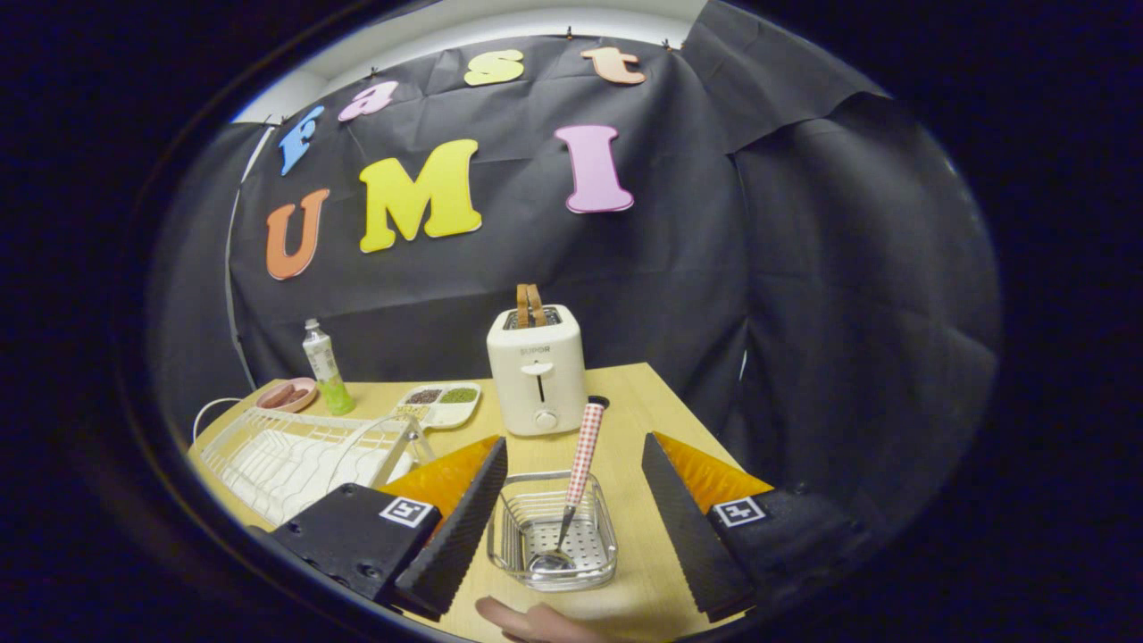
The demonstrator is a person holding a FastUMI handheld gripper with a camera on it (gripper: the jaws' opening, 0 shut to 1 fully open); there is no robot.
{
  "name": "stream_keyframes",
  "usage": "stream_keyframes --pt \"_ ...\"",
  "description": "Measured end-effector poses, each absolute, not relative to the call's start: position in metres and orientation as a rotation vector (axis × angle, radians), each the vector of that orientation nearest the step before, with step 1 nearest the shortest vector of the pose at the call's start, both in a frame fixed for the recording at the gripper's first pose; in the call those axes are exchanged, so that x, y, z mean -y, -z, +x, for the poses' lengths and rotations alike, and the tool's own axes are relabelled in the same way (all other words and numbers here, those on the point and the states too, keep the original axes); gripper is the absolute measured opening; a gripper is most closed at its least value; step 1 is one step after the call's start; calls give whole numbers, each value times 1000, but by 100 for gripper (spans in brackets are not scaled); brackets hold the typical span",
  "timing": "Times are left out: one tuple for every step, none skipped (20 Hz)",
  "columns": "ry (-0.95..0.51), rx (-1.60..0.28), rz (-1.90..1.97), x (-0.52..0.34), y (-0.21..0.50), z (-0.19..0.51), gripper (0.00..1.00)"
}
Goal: Take the plate from the dish rack, then take the spoon from the basket and place it into the plate.
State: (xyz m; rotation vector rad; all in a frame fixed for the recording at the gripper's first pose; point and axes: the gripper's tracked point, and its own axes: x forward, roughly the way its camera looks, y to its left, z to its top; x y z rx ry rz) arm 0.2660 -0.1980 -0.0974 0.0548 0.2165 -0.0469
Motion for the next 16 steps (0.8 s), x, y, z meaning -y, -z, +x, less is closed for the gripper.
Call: stream_keyframes --pt "33 -232 48 198 99 274 95" --pt "39 -242 61 201 100 282 95" --pt "39 -256 62 202 102 289 94" --pt "35 -261 78 201 102 294 94" --pt "31 -275 95 200 105 299 93" --pt "30 -293 110 199 109 303 93" --pt "35 -309 123 200 112 307 88" --pt "27 -318 135 198 113 311 83" --pt "23 -327 146 197 116 314 80" --pt "17 -338 153 193 120 316 65" --pt "20 -344 145 194 124 320 45" --pt "26 -339 143 195 125 320 26" --pt "22 -333 156 192 121 321 21" --pt "31 -325 156 192 118 318 17" --pt "45 -310 149 195 115 316 15" --pt "39 -291 144 192 108 313 15"
